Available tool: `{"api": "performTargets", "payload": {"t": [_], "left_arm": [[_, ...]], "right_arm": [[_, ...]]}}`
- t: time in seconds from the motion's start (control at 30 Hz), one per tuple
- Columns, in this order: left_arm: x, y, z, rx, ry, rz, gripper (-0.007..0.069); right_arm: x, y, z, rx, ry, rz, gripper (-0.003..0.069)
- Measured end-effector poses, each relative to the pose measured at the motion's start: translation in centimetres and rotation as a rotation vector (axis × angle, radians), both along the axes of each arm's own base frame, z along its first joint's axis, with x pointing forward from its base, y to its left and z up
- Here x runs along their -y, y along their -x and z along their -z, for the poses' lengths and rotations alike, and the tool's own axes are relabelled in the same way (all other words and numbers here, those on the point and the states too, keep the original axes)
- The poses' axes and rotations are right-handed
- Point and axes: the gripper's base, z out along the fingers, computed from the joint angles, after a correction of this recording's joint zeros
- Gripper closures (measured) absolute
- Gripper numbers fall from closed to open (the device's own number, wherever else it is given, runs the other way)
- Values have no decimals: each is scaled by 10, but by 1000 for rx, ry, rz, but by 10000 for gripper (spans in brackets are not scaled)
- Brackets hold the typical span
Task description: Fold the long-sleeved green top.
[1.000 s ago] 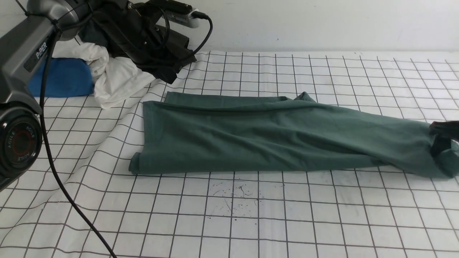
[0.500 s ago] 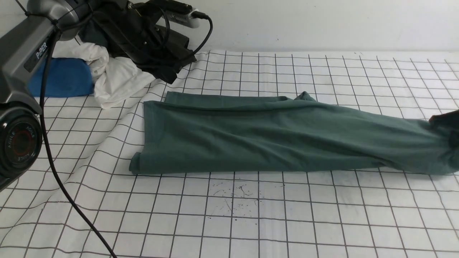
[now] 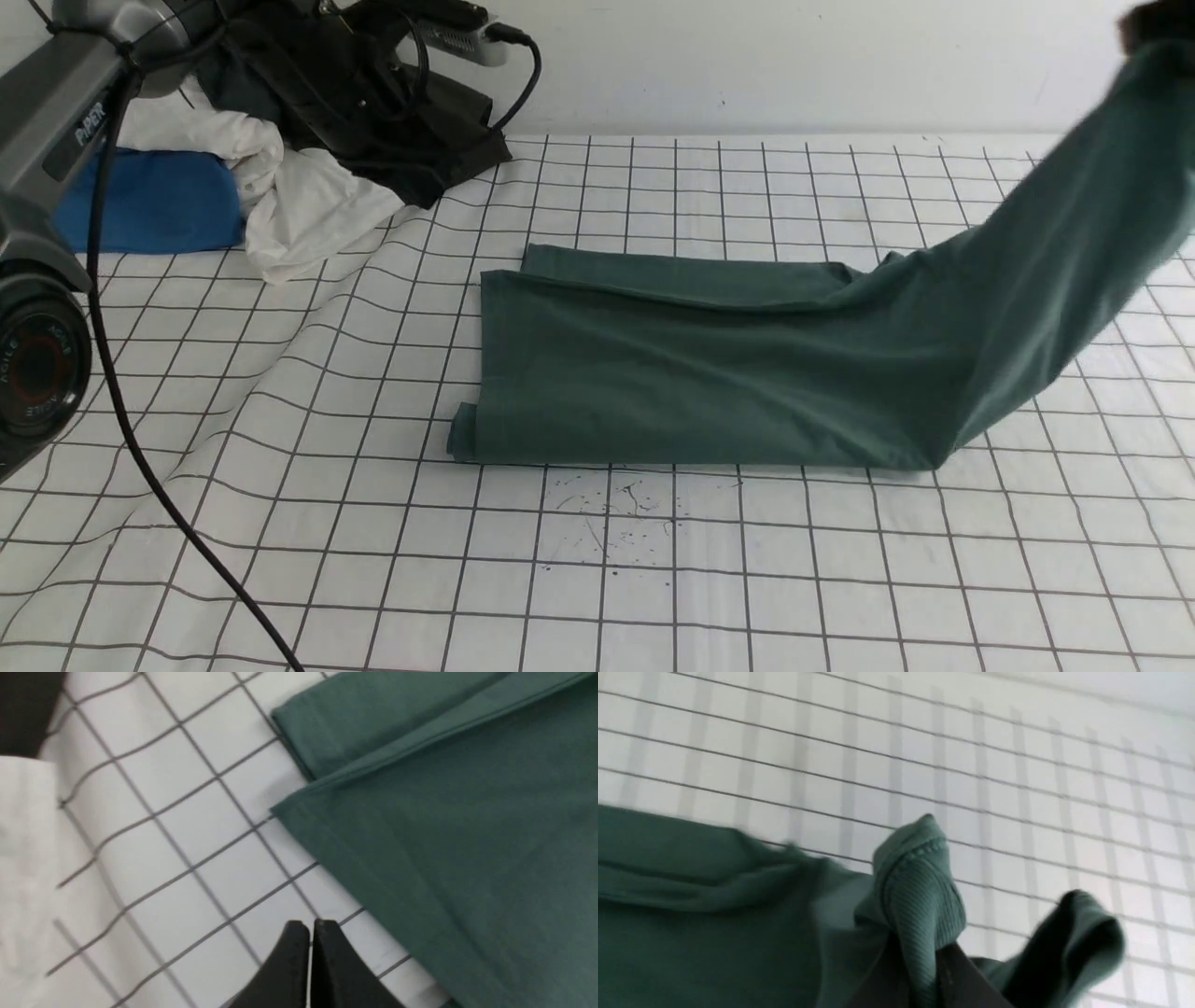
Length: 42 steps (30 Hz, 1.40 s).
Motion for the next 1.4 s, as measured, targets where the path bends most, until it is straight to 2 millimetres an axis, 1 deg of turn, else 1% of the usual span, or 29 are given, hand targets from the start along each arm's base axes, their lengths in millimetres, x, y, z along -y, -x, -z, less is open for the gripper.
{"api": "performTargets", "payload": {"t": [0.1, 0.2, 0.23, 0.27, 0.3, 0.33, 0.37, 0.4, 0.47, 0.53, 0.6, 0.63, 0.67, 0.7, 0.73, 0.77, 0.8, 0.83, 0.9, 0.97, 1.03, 1.07, 1.1, 1.13, 1.17, 1.2, 1.27, 1.3, 1.4], "left_arm": [[-21, 14, -40, 83, -22, -54, 632], [-41, 34, -82, 164, -6, -114, 632], [-42, 35, -85, 168, -3, -120, 632], [-50, 46, -103, 202, 4, -147, 632], [-50, 46, -103, 201, 5, -148, 632], [-54, 52, -111, 212, 9, -160, 632], [-56, 57, -118, 225, 15, -171, 632], [-57, 59, -122, 231, 17, -177, 632], [-57, 63, -126, 239, 24, -183, 632], [-56, 65, -129, 242, 29, -185, 632], [-56, 66, -130, 242, 37, -182, 632], [-55, 68, -133, 247, 46, -180, 632], [-55, 69, -134, 248, 52, -178, 632], [-54, 72, -136, 250, 57, -177, 632], [-54, 74, -139, 255, 60, -176, 632], [-54, 78, -141, 255, 63, -175, 632], [-54, 83, -145, 262, 65, -174, 632], [-54, 84, -145, 261, 65, -174, 632], [-54, 100, -155, 274, 66, -174, 632], [-55, 122, -165, 282, 59, -176, 632], [-56, 145, -170, 281, 44, -181, 632], [-57, 162, -170, 272, 35, -184, 632], [-58, 173, -169, 263, 27, -187, 632], [-58, 190, -163, 239, 20, -189, 632], [-59, 201, -158, 218, 18, -196, 632], [-59, 212, -151, 194, 18, -200, 632], [-59, 240, -131, 138, 22, -217, 632], [-59, 252, -125, 144, 28, -226, 632], [-60, 286, -89, 129, 45, -258, 632]], "right_arm": [[-79, -7, 6, 5, -62, -184, 655], [-147, -16, 30, -18, -116, -309, 655], [-156, -17, 37, -31, -121, -322, 655], [-191, -22, 56, -43, -148, -374, 655], [-195, -23, 58, -46, -151, -378, 655], [-210, -24, 70, -57, -155, -401, 652], [-237, -26, 89, -80, -160, -443, 643], [-250, -28, 105, -101, -162, -460, 631], [-279, -28, 124, -125, -189, -510, 557], [-292, -26, 128, -144, -226, -533, 475], [-295, -24, 122, -145, -253, -545, 413], [-296, -22, 110, -133, -272, -559, 340], [-294, -21, 100, -115, -280, -565, 300], [-288, -18, 80, -80, -281, -580, 248], [-283, -17, 69, -66, -277, -587, 212], [-273, -14, 53, -54, -263, -594, 186], [-265, -12, 43, -45, -250, -596, 170], [-261, -11, 38, -37, -248, -594, 169], [-237, -9, 13, 7, -207, -583, 172], [-217, -6, -2, 25, -185, -550, 211], [-195, 1, -16, 26, -170, -516, 277], [-186, 5, -16, 4, -159, -500, 334], [-177, 11, -22, 0, -155, -489, 375], [-171, 17, -19, -29, -139, -483, 440], [-163, 26, -23, -35, -133, -481, 483], [-159, 33, -19, -63, -120, -483, 526], [-148, 53, -19, -100, -107, -485, 615], [-144, 62, -19, -113, -104, -486, 640], [-126, 97, -14, -165, -97, -487, 669]]}}
